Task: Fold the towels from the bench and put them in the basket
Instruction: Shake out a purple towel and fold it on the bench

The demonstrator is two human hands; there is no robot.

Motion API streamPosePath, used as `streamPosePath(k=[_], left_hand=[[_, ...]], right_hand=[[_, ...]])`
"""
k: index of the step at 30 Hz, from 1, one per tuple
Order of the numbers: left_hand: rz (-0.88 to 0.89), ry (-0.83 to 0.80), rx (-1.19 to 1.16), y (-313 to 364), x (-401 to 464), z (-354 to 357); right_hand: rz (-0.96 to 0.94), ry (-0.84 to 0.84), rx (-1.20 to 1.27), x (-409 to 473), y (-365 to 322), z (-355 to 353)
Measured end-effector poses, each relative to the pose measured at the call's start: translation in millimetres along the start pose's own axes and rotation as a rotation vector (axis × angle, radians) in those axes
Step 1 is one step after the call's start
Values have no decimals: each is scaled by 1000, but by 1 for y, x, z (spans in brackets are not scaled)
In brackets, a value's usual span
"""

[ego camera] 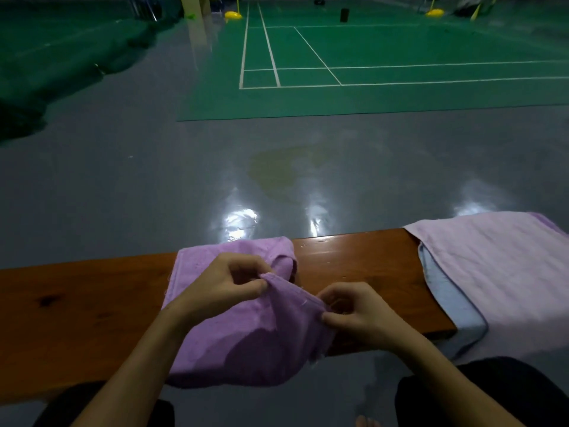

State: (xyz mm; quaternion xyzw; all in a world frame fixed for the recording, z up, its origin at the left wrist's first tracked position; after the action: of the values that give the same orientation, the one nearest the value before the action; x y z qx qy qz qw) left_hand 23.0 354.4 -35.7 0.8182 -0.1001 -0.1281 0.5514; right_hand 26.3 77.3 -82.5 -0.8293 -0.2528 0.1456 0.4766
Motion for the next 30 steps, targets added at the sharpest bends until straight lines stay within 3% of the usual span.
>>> streamPosePath(k=[4,9,16,21,25,30], left_hand=[[5,4,-159,5,-8,-5],[4,28,-198,3,-8,-8],[50,74,-282,1,-3,-14],[38,140,-262,-2,-6,-22],[28,238,-100,-6,-8,-29],[85,394,821,-34,-14,-40]], right_hand=[[-49,234,3,20,-1,8],[-71,441,140,35,1,28],[-19,372,621,52,-7,48],[-18,551,709,61,-13,44],[-103,554,480,62,-15,24],[-276,367,-292,66,-11,7]])
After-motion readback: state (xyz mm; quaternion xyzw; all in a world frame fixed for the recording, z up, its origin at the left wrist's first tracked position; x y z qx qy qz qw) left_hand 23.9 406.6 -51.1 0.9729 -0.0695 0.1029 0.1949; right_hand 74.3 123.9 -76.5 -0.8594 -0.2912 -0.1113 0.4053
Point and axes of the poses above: each hand's wrist, its own x-axis towards the middle knuckle, its own z-axis out of the palm, y = z × x, the point moved 2 cm from there along x, towards the middle knuckle, and after that the axes turned 8 degrees about -z, right-handed, at the moved point
